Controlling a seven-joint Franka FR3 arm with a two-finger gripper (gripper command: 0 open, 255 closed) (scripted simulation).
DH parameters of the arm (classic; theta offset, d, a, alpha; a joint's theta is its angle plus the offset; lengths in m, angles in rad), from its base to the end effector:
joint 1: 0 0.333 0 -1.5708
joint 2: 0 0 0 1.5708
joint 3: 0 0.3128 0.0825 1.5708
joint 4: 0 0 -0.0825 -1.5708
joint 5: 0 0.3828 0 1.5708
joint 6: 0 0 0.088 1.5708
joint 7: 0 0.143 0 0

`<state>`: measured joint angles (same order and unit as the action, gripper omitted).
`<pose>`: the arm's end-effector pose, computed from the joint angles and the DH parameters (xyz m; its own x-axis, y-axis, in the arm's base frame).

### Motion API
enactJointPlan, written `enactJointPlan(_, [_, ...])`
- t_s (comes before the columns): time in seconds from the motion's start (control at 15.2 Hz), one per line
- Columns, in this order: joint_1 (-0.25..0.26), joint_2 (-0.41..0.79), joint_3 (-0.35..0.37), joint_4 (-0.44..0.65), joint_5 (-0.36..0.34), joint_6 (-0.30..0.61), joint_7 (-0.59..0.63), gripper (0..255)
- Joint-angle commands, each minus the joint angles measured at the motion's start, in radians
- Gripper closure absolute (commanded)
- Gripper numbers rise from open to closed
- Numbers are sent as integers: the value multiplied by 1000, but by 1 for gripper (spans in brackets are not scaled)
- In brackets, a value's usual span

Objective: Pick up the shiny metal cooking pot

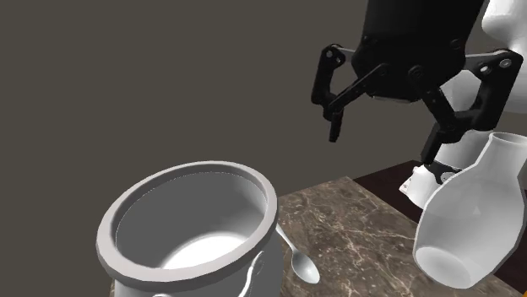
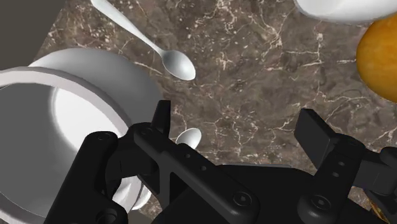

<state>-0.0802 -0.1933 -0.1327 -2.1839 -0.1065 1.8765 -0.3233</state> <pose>0.4622 -0.1130 0.4225 0.9800 0.1483 -0.1330 0.1537 -0.9876 0.0311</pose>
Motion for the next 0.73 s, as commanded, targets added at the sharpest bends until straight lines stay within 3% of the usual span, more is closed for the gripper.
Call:
enactJointPlan(0.0, [-8,76,-15,51,3,29,-26,0])
enactJointPlan(0.66, [-56,429,-53,340,53,102,-138,0])
